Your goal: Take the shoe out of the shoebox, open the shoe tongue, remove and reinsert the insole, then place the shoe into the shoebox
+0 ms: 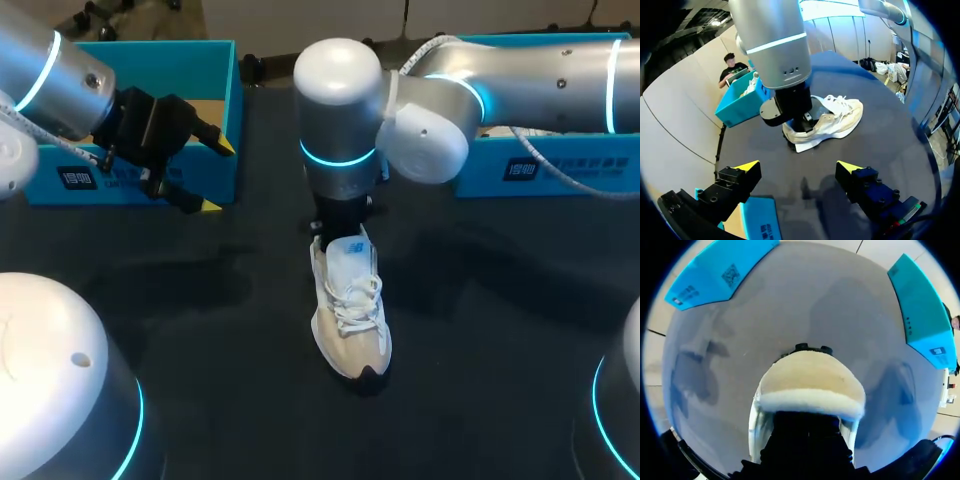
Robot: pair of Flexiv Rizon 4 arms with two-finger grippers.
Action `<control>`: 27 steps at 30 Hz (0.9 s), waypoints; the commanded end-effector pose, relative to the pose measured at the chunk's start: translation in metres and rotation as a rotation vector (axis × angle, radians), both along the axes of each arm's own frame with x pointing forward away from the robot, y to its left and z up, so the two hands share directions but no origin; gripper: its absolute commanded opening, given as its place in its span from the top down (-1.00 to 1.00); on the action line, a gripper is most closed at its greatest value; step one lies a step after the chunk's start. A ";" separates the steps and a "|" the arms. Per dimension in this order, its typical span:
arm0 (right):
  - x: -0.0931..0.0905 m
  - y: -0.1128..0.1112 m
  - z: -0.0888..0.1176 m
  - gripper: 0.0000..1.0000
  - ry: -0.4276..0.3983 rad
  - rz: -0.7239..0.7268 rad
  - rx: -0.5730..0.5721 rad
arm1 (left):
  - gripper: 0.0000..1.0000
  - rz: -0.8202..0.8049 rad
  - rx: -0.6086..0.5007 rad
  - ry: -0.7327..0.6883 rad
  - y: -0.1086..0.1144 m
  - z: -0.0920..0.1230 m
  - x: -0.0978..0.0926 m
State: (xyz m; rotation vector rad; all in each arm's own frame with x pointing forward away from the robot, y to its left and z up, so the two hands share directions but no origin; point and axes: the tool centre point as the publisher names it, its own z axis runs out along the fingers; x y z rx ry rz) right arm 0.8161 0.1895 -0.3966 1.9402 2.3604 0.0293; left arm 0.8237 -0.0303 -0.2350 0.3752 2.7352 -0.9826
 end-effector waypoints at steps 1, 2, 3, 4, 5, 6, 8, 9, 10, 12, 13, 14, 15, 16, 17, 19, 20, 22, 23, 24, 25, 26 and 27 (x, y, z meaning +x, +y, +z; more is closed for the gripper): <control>-0.006 -0.002 0.026 1.00 0.040 0.015 -0.007 | -1.00 0.001 0.002 -0.001 0.000 0.000 -0.001; -0.009 -0.005 0.034 1.00 0.053 0.004 -0.014 | -1.00 0.001 0.002 -0.001 0.000 0.000 -0.001; -0.012 -0.006 0.038 1.00 0.073 0.008 -0.018 | -1.00 0.001 0.002 -0.001 0.000 0.000 -0.001; -0.015 -0.007 0.043 1.00 0.085 0.006 -0.018 | -1.00 0.001 0.002 -0.001 0.000 0.000 -0.001; -0.017 -0.008 0.048 1.00 0.100 0.000 -0.014 | -1.00 0.001 0.002 -0.001 0.000 0.000 -0.001; -0.020 -0.009 0.051 1.00 0.122 0.000 -0.011 | -1.00 0.001 0.002 -0.001 0.000 0.000 -0.001; -0.026 -0.009 0.058 1.00 0.149 -0.012 -0.023 | -1.00 0.001 0.002 -0.001 0.000 0.000 -0.001; -0.029 -0.009 0.060 1.00 0.157 -0.017 -0.022 | -1.00 0.001 0.002 -0.001 0.000 0.000 -0.001; -0.031 -0.009 0.062 1.00 0.165 -0.023 -0.018 | -1.00 0.001 0.002 -0.001 0.000 0.000 -0.001; -0.033 -0.008 0.063 1.00 0.171 -0.028 -0.014 | -1.00 0.001 0.002 -0.001 0.000 0.000 -0.001; -0.036 -0.007 0.061 1.00 0.183 -0.032 -0.017 | -1.00 0.001 0.002 -0.001 0.000 0.000 -0.001; -0.038 -0.006 0.062 1.00 0.184 -0.034 -0.014 | -1.00 0.001 0.002 -0.001 0.000 0.000 -0.001; -0.038 -0.006 0.062 1.00 0.184 -0.034 -0.014 | -1.00 0.001 0.002 -0.001 0.000 0.000 -0.001; -0.040 -0.006 0.058 1.00 0.205 -0.041 -0.022 | -1.00 0.001 0.002 -0.001 0.000 0.000 -0.001; -0.041 -0.005 0.056 1.00 0.213 -0.043 -0.020 | -1.00 0.001 0.002 -0.001 0.000 0.000 -0.001; -0.043 -0.004 0.056 1.00 0.219 -0.050 -0.006 | -1.00 0.001 0.002 -0.001 0.000 0.000 -0.001; -0.044 -0.003 0.055 1.00 0.224 -0.050 -0.007 | -1.00 0.001 0.002 -0.001 0.000 0.000 -0.001; -0.045 -0.003 0.055 1.00 0.241 -0.052 -0.003 | -1.00 0.001 0.002 -0.001 0.000 0.000 -0.001; -0.046 -0.002 0.054 0.56 0.246 -0.057 0.004 | -1.00 0.001 0.002 -0.001 0.000 0.000 -0.001; -0.046 -0.002 0.054 0.35 0.247 -0.059 0.005 | -1.00 0.001 0.002 -0.001 0.000 0.000 -0.001; -0.047 -0.002 0.055 -0.32 0.252 -0.058 0.013 | -1.00 0.001 0.002 -0.001 0.000 0.000 -0.001; -0.047 -0.002 0.057 -0.55 0.259 -0.059 0.018 | -1.00 0.001 0.002 -0.001 0.000 0.000 -0.001; -0.047 -0.001 0.058 -0.90 0.265 -0.058 0.018 | -1.00 0.001 0.002 -0.001 0.000 0.000 -0.001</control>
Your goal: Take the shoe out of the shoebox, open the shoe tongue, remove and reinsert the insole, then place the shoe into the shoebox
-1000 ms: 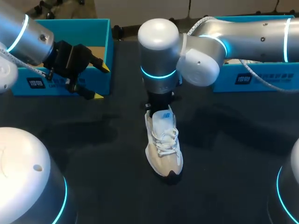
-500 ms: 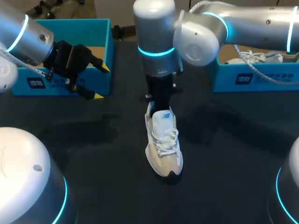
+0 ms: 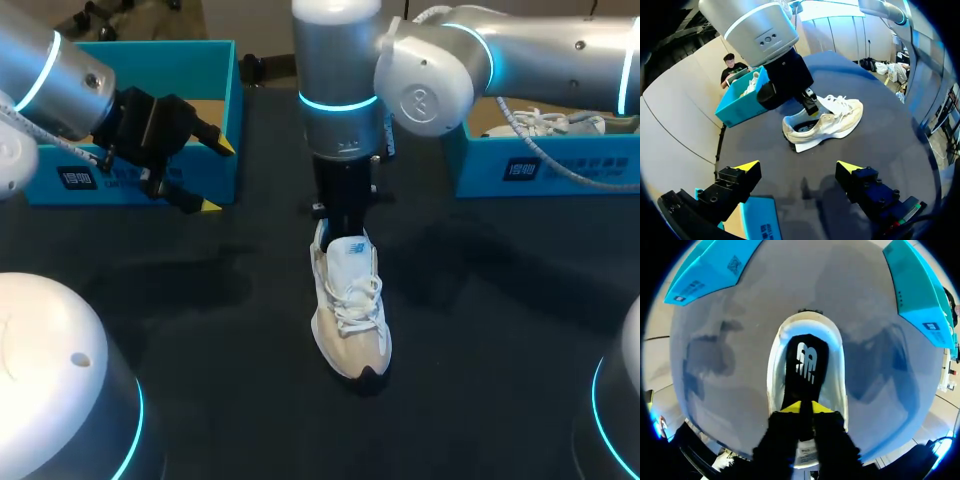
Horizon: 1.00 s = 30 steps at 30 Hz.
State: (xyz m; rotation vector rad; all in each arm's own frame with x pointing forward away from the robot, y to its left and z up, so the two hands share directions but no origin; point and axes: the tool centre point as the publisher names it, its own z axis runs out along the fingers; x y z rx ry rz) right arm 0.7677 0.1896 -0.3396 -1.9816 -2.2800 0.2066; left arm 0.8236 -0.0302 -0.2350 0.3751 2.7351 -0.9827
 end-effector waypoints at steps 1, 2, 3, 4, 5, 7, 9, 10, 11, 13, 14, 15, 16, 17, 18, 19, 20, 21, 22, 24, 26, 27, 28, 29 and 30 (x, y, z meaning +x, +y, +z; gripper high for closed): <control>0.001 0.000 0.001 -1.00 0.019 -0.002 0.016 | -1.00 0.001 0.002 -0.001 0.000 0.000 -0.001; 0.001 0.000 0.002 -1.00 0.029 0.001 0.020 | -1.00 0.001 0.002 -0.001 0.000 0.000 -0.001; 0.001 0.000 0.002 -1.00 0.030 0.001 0.021 | -1.00 0.001 0.002 -0.001 0.000 0.000 -0.001; 0.001 0.000 0.002 -1.00 0.032 0.002 0.022 | -1.00 0.001 0.002 -0.001 0.000 0.000 -0.001; 0.001 0.000 0.002 -1.00 0.035 0.006 0.022 | -1.00 0.001 0.002 -0.001 0.000 0.000 -0.001; 0.002 0.001 0.001 -1.00 0.040 0.013 0.026 | -1.00 0.001 0.002 -0.001 0.000 0.000 -0.001; 0.003 0.002 0.000 -1.00 0.043 0.020 0.026 | -1.00 0.001 0.002 -0.001 0.000 0.000 -0.001; 0.003 0.003 0.000 -1.00 0.044 0.022 0.027 | -1.00 0.001 0.002 -0.001 0.000 0.000 -0.001; 0.003 0.003 -0.001 -1.00 0.047 0.026 0.026 | -1.00 0.001 0.002 -0.001 0.000 0.000 -0.001; 0.003 0.005 -0.003 -1.00 0.062 0.038 0.033 | -1.00 0.001 0.002 -0.001 0.000 0.000 -0.001; 0.002 0.005 -0.003 -1.00 0.062 0.036 0.026 | -1.00 0.001 0.002 -0.001 0.000 0.000 -0.001; 0.002 0.005 -0.004 -1.00 0.062 0.036 0.026 | -1.00 0.001 0.002 -0.001 0.000 0.000 -0.001; 0.001 0.005 -0.004 -1.00 0.067 0.037 0.023 | -1.00 0.001 0.002 -0.001 0.000 0.000 -0.001; 0.000 0.004 -0.004 -1.00 0.072 0.036 0.015 | -1.00 0.001 0.002 -0.001 0.000 0.000 -0.001; 0.000 0.004 -0.005 -1.00 0.075 0.037 0.011 | -1.00 0.001 0.002 -0.001 0.000 0.000 -0.001; -0.001 0.003 -0.005 -1.00 0.075 0.036 0.010 | -1.00 0.001 0.002 -0.001 0.000 0.000 -0.001; -0.001 0.002 -0.006 -1.00 0.074 0.035 0.011 | -1.00 0.001 0.002 -0.001 0.000 0.000 -0.001; -0.001 0.002 -0.006 -1.00 0.074 0.034 0.012 | -1.00 0.001 0.002 -0.001 0.000 0.000 -0.001; -0.001 0.002 -0.006 -1.00 0.075 0.034 0.012 | -1.00 0.001 0.002 -0.001 0.000 0.000 -0.001; -0.001 0.002 -0.006 -1.00 0.077 0.036 0.013 | -1.00 0.001 0.002 -0.001 0.000 0.000 -0.001; 0.000 0.002 -0.006 -1.00 0.075 0.040 0.008 | -1.00 0.001 0.002 -0.001 0.000 0.000 -0.001; 0.001 0.002 -0.005 -1.00 0.069 0.039 0.005 | -1.00 0.001 0.002 -0.001 0.000 0.000 -0.001; 0.002 0.002 -0.002 -1.00 0.061 0.038 -0.001 | -1.00 0.001 0.002 -0.001 0.000 0.000 -0.001; 0.002 0.001 0.001 -1.00 0.054 0.036 -0.007 | -1.00 0.001 0.002 -0.001 0.000 0.000 -0.001; 0.002 0.001 0.003 -1.00 0.050 0.036 -0.011 | -1.00 0.001 0.002 -0.001 0.000 0.000 -0.001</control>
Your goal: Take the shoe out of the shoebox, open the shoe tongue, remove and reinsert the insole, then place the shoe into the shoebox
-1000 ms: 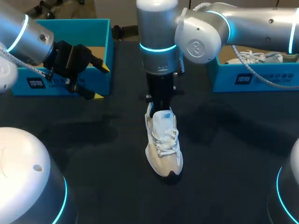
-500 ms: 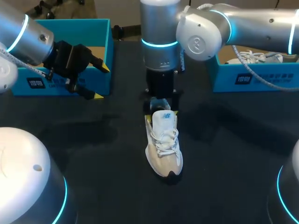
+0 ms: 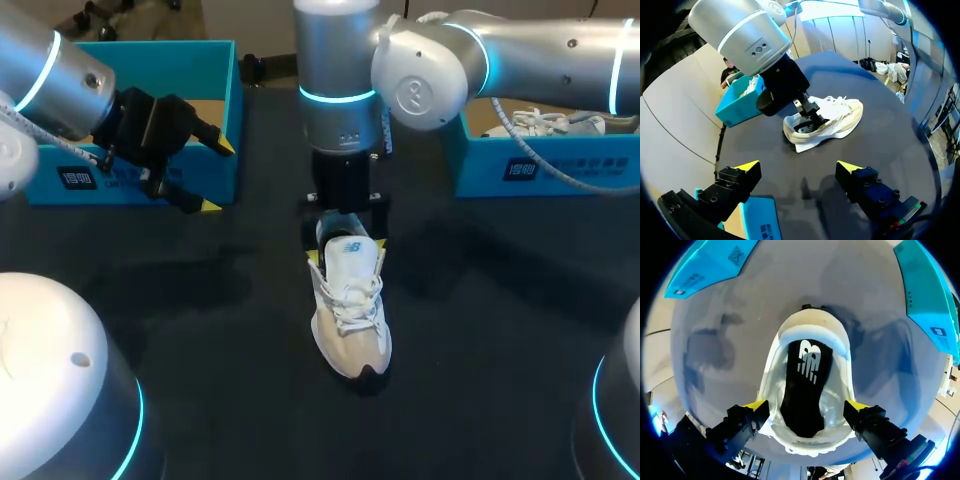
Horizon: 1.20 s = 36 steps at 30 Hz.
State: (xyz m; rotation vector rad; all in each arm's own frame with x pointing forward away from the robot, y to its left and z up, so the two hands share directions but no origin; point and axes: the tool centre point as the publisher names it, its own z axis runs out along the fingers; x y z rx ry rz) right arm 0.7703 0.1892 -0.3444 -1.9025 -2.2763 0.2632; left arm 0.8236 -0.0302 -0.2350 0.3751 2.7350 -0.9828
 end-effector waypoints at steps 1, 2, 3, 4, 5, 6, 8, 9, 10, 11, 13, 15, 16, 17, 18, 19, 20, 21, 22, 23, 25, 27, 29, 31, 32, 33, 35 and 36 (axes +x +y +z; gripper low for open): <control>0.000 0.002 0.010 -1.00 -0.016 -0.001 -0.017 | -1.00 0.001 0.002 -0.001 0.000 0.000 -0.001; 0.000 0.002 0.011 -1.00 -0.017 -0.001 -0.019 | -1.00 0.001 0.002 -0.001 0.000 0.000 -0.001; -0.001 0.002 0.013 -1.00 -0.021 -0.001 -0.026 | -1.00 0.001 0.002 -0.001 0.000 0.000 -0.001; -0.001 0.002 0.016 -1.00 -0.028 -0.005 -0.028 | -1.00 0.001 0.002 -0.001 0.000 0.000 -0.001; -0.002 0.002 0.017 -1.00 -0.030 -0.005 -0.029 | -1.00 0.001 0.002 -0.001 0.000 0.000 -0.001; -0.002 0.002 0.021 -1.00 -0.041 -0.009 -0.034 | -1.00 0.001 0.002 -0.001 0.000 0.000 -0.001; -0.002 0.002 0.026 -1.00 -0.053 -0.010 -0.039 | -1.00 0.001 0.002 -0.001 0.000 0.000 -0.001; -0.002 0.002 0.030 -1.00 -0.064 -0.013 -0.043 | -1.00 0.001 0.002 -0.001 0.000 0.000 -0.001; -0.002 0.003 0.033 -1.00 -0.070 -0.012 -0.047 | -1.00 0.001 0.002 -0.001 0.000 0.000 -0.001; -0.002 0.003 0.034 -1.00 -0.075 -0.012 -0.049 | -1.00 0.001 0.002 -0.001 0.000 0.000 -0.001; -0.002 0.004 0.041 -1.00 -0.091 -0.013 -0.054 | -1.00 0.001 0.002 -0.001 0.000 0.000 -0.001; -0.004 0.005 0.047 -1.00 -0.109 -0.012 -0.065 | -1.00 0.001 0.002 -0.001 0.000 0.000 -0.001; -0.005 0.005 0.049 -1.00 -0.115 -0.012 -0.068 | -1.00 0.001 0.002 -0.001 0.000 0.000 -0.001; -0.006 0.005 0.054 -1.00 -0.122 -0.013 -0.073 | -1.00 0.001 0.002 -0.001 0.000 0.000 -0.001; -0.007 0.005 0.055 -1.00 -0.124 -0.012 -0.074 | -1.00 0.001 0.002 -0.001 0.000 0.000 -0.001; -0.009 0.006 0.058 -1.00 -0.131 -0.012 -0.080 | -1.00 0.001 0.002 -0.001 0.000 0.000 -0.001; -0.011 0.006 0.061 -1.00 -0.135 -0.013 -0.086 | -1.00 0.001 0.002 -0.001 0.000 0.000 -0.001; -0.012 0.006 0.063 -1.00 -0.137 -0.013 -0.087 | -1.00 0.001 0.002 -0.001 0.000 0.000 -0.001; -0.013 0.006 0.065 -1.00 -0.142 -0.013 -0.090 | -1.00 0.001 0.002 -0.001 0.000 0.000 -0.001; -0.016 0.006 0.067 -1.00 -0.145 -0.014 -0.094 | -1.00 0.001 0.002 -0.001 0.000 0.000 -0.001; -0.019 0.006 0.070 -1.00 -0.150 -0.015 -0.097 | -1.00 0.001 0.002 -0.001 0.000 0.000 -0.001; -0.022 0.007 0.071 -0.12 -0.153 -0.016 -0.100 | -1.00 0.001 0.002 -0.001 0.000 0.000 -0.001; -0.026 0.006 0.072 0.05 -0.158 -0.021 -0.104 | -1.00 0.001 0.002 -0.001 0.000 0.000 -0.001; -0.030 0.005 0.071 0.11 -0.164 -0.027 -0.105 | -1.00 0.001 0.002 -0.001 0.000 0.000 -0.001; -0.032 0.005 0.071 0.12 -0.168 -0.032 -0.105 | -1.00 0.001 0.002 -0.001 0.000 0.000 -0.001; -0.033 0.005 0.070 0.15 -0.169 -0.033 -0.105 | -1.00 0.001 0.002 -0.001 0.000 0.000 -0.001; -0.036 0.004 0.066 0.20 -0.182 -0.044 -0.109 | -1.00 0.001 0.002 -0.001 0.000 0.000 -0.001; -0.037 0.003 0.064 0.21 -0.185 -0.046 -0.115 | -1.00 0.001 0.002 -0.001 0.000 0.000 -0.001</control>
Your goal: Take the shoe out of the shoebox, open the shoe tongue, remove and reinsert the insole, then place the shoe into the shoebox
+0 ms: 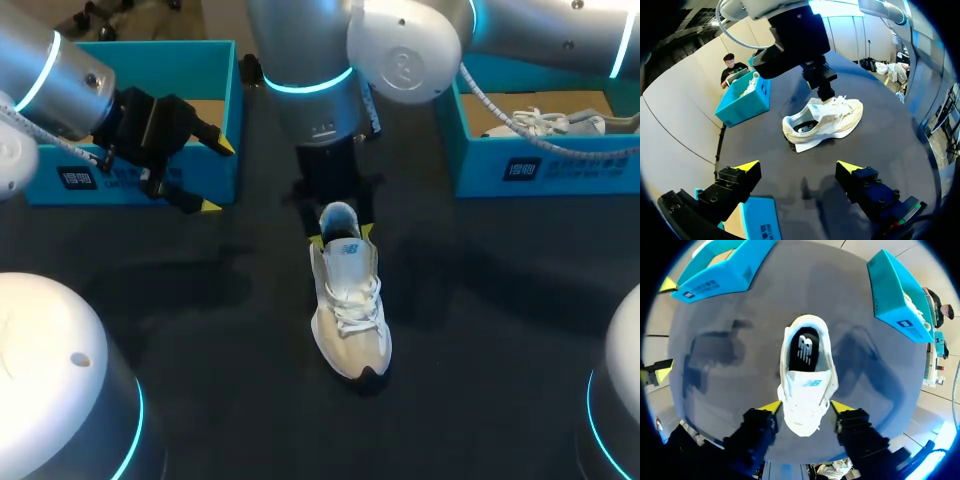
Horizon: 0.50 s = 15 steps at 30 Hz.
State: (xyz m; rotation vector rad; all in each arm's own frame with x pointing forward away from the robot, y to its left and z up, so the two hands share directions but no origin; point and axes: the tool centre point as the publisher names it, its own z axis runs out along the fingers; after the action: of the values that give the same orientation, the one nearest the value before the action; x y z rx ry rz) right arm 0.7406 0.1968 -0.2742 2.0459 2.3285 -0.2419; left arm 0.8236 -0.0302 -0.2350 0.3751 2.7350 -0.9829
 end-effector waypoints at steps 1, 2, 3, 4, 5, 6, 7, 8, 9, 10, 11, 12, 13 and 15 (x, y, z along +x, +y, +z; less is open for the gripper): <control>-0.009 -0.005 -0.010 0.26 -0.023 -0.014 0.002 | -1.00 0.001 0.002 -0.001 0.000 0.000 -0.001; -0.009 -0.006 -0.012 0.31 -0.024 -0.016 0.008 | -1.00 0.001 0.002 -0.001 0.000 0.000 -0.001; -0.010 -0.006 -0.014 0.36 -0.024 -0.016 0.009 | -1.00 0.001 0.002 -0.001 0.000 0.000 -0.001; -0.010 -0.006 -0.020 0.44 -0.023 -0.018 0.011 | -1.00 0.001 0.002 -0.001 0.000 0.000 -0.001; -0.010 -0.006 -0.023 0.47 -0.023 -0.019 0.016 | -1.00 0.001 0.002 -0.001 0.000 0.000 -0.001; -0.010 -0.007 -0.027 0.55 -0.024 -0.020 0.017 | -1.00 0.001 0.002 -0.001 0.000 0.000 -0.001; -0.010 -0.008 -0.029 0.58 -0.023 -0.022 0.019 | -1.00 0.001 0.002 -0.001 0.000 0.000 -0.001; -0.010 -0.010 -0.037 0.64 -0.023 -0.025 0.023 | -1.00 0.001 0.002 -0.001 0.000 0.000 -0.001; -0.009 -0.011 -0.040 0.65 -0.022 -0.025 0.016 | -1.00 0.001 0.002 -0.001 0.000 0.000 -0.001; -0.008 -0.011 -0.041 0.64 -0.022 -0.025 0.016 | -1.00 0.001 0.002 -0.001 0.000 0.000 -0.001; -0.005 -0.011 -0.044 0.55 -0.021 -0.020 0.016 | -1.00 0.001 0.002 -0.001 0.000 0.000 -0.001; -0.003 -0.012 -0.049 0.49 -0.019 -0.017 0.013 | -1.00 0.001 0.002 -0.001 0.000 0.000 -0.001; -0.002 -0.012 -0.052 0.46 -0.015 -0.013 0.015 | -1.00 0.001 0.002 -0.001 0.000 0.000 -0.001; 0.005 -0.013 -0.059 0.51 -0.018 -0.004 0.017 | -1.00 0.001 0.002 -0.001 0.000 0.000 -0.001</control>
State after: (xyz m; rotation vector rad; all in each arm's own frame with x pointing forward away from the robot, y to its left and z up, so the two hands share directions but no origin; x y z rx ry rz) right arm 0.7376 0.1846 -0.3206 2.0472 2.3088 -0.2026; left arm 0.8236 -0.0302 -0.2350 0.3750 2.7350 -0.9829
